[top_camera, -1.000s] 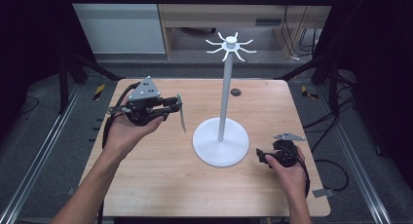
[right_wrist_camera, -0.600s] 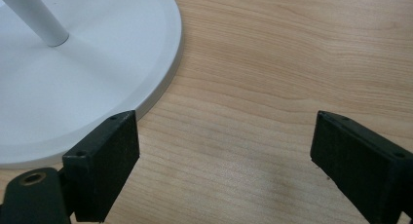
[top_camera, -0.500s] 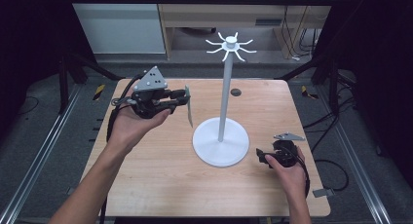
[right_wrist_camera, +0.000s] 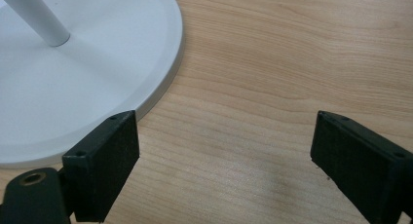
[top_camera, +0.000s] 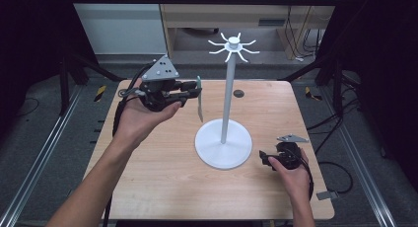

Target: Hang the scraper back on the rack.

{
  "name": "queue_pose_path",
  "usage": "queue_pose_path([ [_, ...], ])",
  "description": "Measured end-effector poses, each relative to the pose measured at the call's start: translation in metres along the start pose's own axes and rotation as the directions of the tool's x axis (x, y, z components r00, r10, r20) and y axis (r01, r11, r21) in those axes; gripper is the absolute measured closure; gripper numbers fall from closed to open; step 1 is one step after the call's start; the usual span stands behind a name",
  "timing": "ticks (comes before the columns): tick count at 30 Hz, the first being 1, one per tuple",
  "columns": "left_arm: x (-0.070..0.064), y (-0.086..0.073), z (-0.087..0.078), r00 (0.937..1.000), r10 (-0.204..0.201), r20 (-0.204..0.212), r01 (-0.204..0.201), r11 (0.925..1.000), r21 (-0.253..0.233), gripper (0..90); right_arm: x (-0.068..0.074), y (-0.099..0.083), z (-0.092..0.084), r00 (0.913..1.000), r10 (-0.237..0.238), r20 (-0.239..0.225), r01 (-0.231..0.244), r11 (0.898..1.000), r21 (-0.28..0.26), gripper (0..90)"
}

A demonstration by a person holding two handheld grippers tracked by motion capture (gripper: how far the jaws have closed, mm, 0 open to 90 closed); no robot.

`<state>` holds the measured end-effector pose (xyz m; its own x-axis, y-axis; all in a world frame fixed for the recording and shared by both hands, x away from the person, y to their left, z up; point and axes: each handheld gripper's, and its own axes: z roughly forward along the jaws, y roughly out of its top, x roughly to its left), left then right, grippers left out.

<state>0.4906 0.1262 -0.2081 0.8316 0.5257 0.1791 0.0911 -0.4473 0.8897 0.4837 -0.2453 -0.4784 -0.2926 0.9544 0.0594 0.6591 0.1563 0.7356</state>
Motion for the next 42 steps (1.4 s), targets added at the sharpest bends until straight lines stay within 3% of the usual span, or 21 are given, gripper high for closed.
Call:
queue_pose_path([
  [9, 0.001, 0.011, -0.004, 1.0000, -0.005, -0.008, 0.005, 0.9998, -0.021, 74.6, -0.001, 0.000, 0.000, 1.0000, 0.002, -0.002, -0.002, 1.000, -0.004, 10.9],
  [42, -0.005, 0.026, -0.005, 0.9986, -0.023, -0.047, 0.020, 0.9973, -0.070, 74.5, 0.000, 0.000, 0.000, 1.0000, 0.001, -0.004, -0.001, 1.000, -0.003, 10.8],
])
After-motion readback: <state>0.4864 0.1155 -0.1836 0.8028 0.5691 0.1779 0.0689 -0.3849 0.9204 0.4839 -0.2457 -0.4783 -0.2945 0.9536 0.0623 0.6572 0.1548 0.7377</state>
